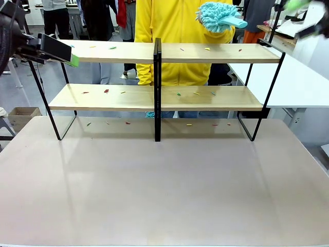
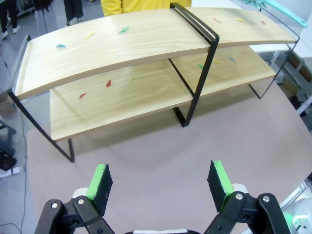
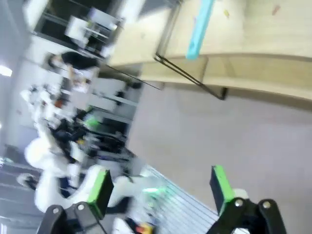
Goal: Clean the shelves.
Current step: Pick up the Duster when the human hands it over.
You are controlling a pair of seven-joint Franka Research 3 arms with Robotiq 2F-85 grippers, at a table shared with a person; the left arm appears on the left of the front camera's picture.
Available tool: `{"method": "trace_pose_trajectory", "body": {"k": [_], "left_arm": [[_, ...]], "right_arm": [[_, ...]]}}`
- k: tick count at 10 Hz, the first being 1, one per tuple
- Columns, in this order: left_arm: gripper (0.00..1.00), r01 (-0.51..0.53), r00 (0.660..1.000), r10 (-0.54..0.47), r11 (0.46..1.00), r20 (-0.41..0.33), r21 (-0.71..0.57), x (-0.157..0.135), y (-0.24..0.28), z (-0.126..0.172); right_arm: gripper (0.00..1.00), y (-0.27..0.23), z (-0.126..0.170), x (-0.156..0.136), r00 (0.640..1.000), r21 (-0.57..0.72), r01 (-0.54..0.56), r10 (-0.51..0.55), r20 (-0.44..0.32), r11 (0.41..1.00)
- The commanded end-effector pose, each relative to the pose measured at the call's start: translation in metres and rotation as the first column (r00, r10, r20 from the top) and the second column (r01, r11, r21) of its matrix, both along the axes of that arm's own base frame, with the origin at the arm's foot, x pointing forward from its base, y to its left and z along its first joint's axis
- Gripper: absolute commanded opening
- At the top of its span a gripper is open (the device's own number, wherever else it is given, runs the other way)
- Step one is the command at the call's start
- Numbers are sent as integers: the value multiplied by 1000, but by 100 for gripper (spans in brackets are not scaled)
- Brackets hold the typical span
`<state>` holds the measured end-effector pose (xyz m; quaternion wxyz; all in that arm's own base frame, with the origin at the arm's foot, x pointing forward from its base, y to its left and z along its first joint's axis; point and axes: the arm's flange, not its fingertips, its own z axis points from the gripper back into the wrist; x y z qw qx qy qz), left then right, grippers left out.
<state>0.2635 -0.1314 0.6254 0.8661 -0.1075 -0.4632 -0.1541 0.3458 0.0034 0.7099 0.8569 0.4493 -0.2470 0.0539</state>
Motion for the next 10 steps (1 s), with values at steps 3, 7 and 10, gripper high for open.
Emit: {"method": "trace_pose_trajectory", "body": {"k": [3,7,10], "left_arm": [[100,-5,1000,5,1000,5,1,-1,1,1],[100,-5,1000,5,1000,5,1,-1,1,1],[100,-5,1000,5,1000,5,1,-1,1,1]], "right_arm": [[100,56,-29,12,979,-102,-190,181,-92,977],[100,90,-48,138,974,37,-76,82,-212,996],[100,84,-64,144,969,46,-68,77,-234,997]]}}
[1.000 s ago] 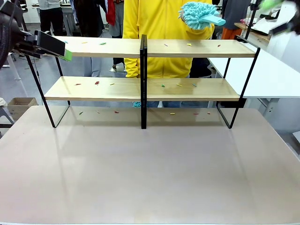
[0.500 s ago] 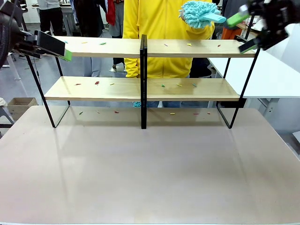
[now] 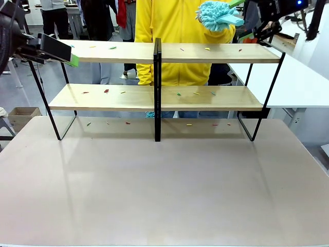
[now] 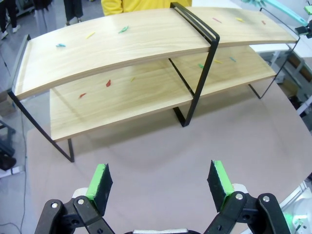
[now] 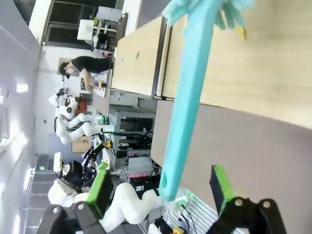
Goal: Clean the shelves.
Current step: Pick up the Duster when the human hands it over.
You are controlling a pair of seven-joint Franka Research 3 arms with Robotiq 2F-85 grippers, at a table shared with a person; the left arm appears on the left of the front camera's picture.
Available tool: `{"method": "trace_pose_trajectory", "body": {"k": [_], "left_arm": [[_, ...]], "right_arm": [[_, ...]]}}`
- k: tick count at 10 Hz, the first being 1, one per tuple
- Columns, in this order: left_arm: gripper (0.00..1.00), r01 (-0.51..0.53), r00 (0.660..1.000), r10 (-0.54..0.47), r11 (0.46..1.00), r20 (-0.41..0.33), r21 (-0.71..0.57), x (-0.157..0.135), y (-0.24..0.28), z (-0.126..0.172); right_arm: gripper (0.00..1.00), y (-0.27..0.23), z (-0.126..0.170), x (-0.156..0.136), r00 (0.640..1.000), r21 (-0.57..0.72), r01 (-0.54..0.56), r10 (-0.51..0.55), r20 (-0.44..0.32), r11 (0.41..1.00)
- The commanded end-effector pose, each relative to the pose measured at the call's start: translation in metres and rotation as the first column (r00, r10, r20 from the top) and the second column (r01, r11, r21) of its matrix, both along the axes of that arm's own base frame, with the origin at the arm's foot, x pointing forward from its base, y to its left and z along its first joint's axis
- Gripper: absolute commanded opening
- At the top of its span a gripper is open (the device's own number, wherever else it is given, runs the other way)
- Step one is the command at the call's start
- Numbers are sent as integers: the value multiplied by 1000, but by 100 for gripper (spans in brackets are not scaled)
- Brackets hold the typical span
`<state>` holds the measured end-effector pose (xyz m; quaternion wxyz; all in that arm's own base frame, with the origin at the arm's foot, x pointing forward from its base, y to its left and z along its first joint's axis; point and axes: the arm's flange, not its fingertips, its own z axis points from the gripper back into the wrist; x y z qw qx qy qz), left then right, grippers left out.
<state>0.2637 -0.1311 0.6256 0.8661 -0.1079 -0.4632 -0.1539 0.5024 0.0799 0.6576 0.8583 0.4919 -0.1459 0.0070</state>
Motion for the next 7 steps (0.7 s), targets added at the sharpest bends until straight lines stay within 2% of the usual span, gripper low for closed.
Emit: {"method": "trace_pose_trajectory", "body": {"k": [1,4,5,6,7], "left_arm": [[100,-5,1000,5,1000,5,1,-1,1,1],[100,-5,1000,5,1000,5,1,-1,1,1],[100,-5,1000,5,1000,5,1,-1,1,1],[100,-5,1000,5,1000,5,1,-1,1,1],[100,-5,1000,5,1000,5,1,-1,1,1]], "right_arm": [[100,7,-11,-12,999,-41,-47,47,-15,998],[100,8,-7,-4,999,-21,-28,28,-18,999],[100,1,-7,-5,996,38,45,-42,-81,998],[100,-6,-5,7,987,99,103,-90,-133,990],[100,-9,-2,17,980,145,152,-130,-150,978]]}}
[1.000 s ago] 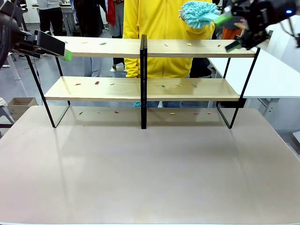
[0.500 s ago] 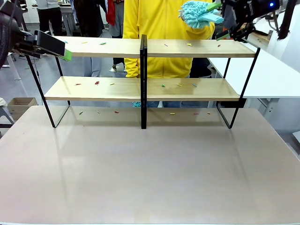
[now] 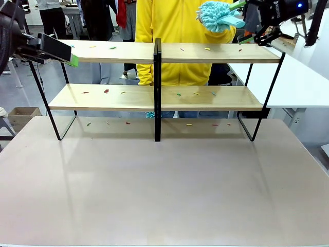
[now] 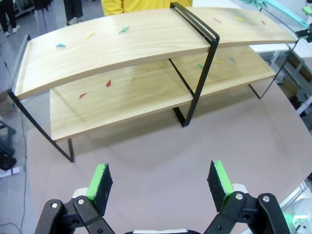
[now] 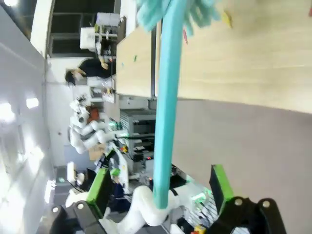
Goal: Clean the shelves.
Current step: Pick up the Duster when the human hands it over.
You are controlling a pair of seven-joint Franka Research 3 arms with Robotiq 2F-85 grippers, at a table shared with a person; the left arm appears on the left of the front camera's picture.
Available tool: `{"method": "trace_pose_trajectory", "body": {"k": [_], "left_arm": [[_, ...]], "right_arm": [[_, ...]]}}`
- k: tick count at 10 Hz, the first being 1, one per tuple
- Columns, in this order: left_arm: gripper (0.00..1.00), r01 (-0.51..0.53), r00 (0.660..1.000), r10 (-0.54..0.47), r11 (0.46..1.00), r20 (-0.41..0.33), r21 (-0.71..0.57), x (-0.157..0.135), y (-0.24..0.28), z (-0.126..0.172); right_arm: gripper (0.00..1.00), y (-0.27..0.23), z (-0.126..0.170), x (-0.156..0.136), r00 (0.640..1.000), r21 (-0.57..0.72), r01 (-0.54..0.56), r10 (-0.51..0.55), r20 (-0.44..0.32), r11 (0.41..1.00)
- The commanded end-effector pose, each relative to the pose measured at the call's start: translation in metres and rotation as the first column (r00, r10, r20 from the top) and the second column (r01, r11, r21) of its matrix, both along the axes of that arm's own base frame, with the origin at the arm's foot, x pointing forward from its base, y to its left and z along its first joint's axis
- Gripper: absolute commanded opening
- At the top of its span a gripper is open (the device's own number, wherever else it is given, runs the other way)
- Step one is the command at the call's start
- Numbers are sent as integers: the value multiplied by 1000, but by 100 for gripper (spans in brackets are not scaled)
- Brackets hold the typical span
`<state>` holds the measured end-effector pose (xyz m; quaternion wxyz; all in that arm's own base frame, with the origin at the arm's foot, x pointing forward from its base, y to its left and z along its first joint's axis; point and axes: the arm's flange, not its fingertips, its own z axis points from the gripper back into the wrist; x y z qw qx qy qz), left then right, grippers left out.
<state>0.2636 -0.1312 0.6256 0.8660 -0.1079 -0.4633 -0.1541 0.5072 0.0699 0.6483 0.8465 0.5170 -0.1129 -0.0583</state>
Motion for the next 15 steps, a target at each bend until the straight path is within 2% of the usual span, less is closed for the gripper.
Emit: {"method": "trace_pose_trajectory", "body": {"k": [1,5,7,8,9,10,12,13,15], "left_arm": [[100,-5,1000,5,1000,5,1,-1,1,1],[100,-5,1000,5,1000,5,1,-1,1,1],[100,-5,1000,5,1000,5,1,-1,1,1],[100,-5,1000,5,1000,5,1,-1,1,1],[100,-5,1000,5,1000,5,1,-1,1,1],[100,-5,1000,5,1000,5,1,-1,1,1],[100,-5,1000,5,1000,5,1,-1,1,1],[100,-5,1000,5,1000,5,1,-1,1,1],[100,-5,1000,5,1000,5,1,-1,1,1]], "right_arm": [[100,2,8,22,993,110,117,-113,-39,987],[100,7,-3,53,968,141,248,-241,-65,959],[100,7,-3,55,973,124,224,-216,-79,967],[44,8,-4,53,977,114,202,-193,-88,973],[43,8,-4,52,976,112,206,-197,-92,972],[0,7,-4,53,975,110,209,-198,-97,972],[0,5,-4,52,974,111,214,-203,-99,971],[16,4,-4,52,974,110,213,-202,-104,971],[0,3,-5,52,971,99,225,-215,-104,969]]}}
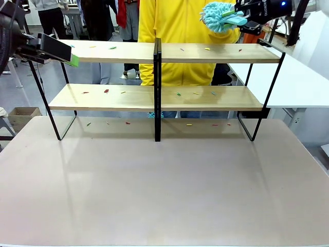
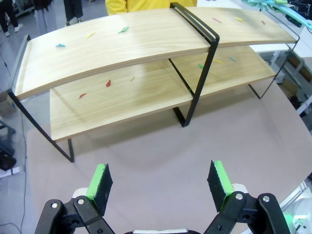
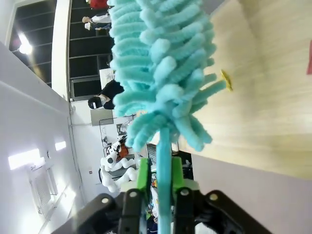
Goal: Clean the shelves.
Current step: Pick up the Duster when the human hands it over.
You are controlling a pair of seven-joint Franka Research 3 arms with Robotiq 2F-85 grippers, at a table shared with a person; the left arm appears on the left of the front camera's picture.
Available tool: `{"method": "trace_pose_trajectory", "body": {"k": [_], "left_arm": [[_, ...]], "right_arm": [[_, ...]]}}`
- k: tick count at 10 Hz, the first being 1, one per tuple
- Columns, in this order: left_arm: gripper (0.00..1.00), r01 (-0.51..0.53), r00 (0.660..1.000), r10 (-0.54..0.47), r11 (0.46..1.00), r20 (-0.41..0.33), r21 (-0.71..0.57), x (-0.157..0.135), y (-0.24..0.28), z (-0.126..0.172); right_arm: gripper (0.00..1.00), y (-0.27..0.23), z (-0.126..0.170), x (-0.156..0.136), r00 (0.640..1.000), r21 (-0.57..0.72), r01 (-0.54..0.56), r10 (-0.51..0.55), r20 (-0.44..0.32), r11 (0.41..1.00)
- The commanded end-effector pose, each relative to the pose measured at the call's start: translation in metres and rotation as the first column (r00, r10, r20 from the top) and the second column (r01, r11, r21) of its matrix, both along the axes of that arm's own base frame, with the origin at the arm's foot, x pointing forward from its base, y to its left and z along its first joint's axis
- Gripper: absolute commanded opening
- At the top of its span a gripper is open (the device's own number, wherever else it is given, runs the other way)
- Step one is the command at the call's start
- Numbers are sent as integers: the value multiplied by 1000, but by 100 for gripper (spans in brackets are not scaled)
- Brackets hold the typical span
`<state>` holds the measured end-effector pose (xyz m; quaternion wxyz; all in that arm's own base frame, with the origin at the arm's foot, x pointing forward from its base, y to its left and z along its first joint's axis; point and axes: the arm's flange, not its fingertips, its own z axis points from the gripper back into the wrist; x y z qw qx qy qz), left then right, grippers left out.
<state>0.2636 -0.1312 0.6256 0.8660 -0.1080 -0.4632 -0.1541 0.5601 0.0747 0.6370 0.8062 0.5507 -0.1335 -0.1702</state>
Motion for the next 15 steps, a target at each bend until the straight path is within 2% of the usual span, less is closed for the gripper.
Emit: {"method": "trace_pose_trajectory", "body": {"k": [1,3,4,5,6,7,8,9,10,11,12,14,15], "left_arm": [[100,-5,1000,5,1000,5,1,-1,1,1],[100,-5,1000,5,1000,5,1,-1,1,1],[100,-5,1000,5,1000,5,1,-1,1,1],[100,-5,1000,5,1000,5,1,-1,1,1],[100,-5,1000,5,1000,5,1,-1,1,1],[100,-5,1000,5,1000,5,1,-1,1,1],[100,-5,1000,5,1000,5,1,-1,1,1],[100,-5,1000,5,1000,5,1,-1,1,1],[100,-5,1000,5,1000,5,1,-1,1,1],[100,-5,1000,5,1000,5,1,-1,1,1],[100,-5,1000,5,1000,5,1,-1,1,1],[100,-5,1000,5,1000,5,1,-1,1,1],[100,-5,1000,5,1000,5,1,-1,1,1]], "right_arm": [[0,-2,6,-1,1000,-8,10,-10,-24,1000],[0,-3,7,-2,1000,-16,5,-5,-25,1000],[0,-6,13,-7,999,-30,-30,29,-29,999],[0,-16,28,-23,991,-68,-135,134,-31,988],[0,-40,53,-57,955,-144,-296,295,-30,944],[0,-70,73,-96,905,-240,-420,423,-45,875],[0,-106,90,-133,855,-322,-499,517,-33,804],[0,-145,106,-170,778,-367,-584,628,-1,724],[0,-190,120,-206,690,-394,-632,716,105,667],[0,-221,124,-232,639,-417,-630,742,203,655],[0,-242,122,-250,606,-440,-612,747,274,657],[0,-276,109,-256,643,-384,-510,638,423,770],[0,-294,99,-241,748,-242,-290,377,547,926]]}}
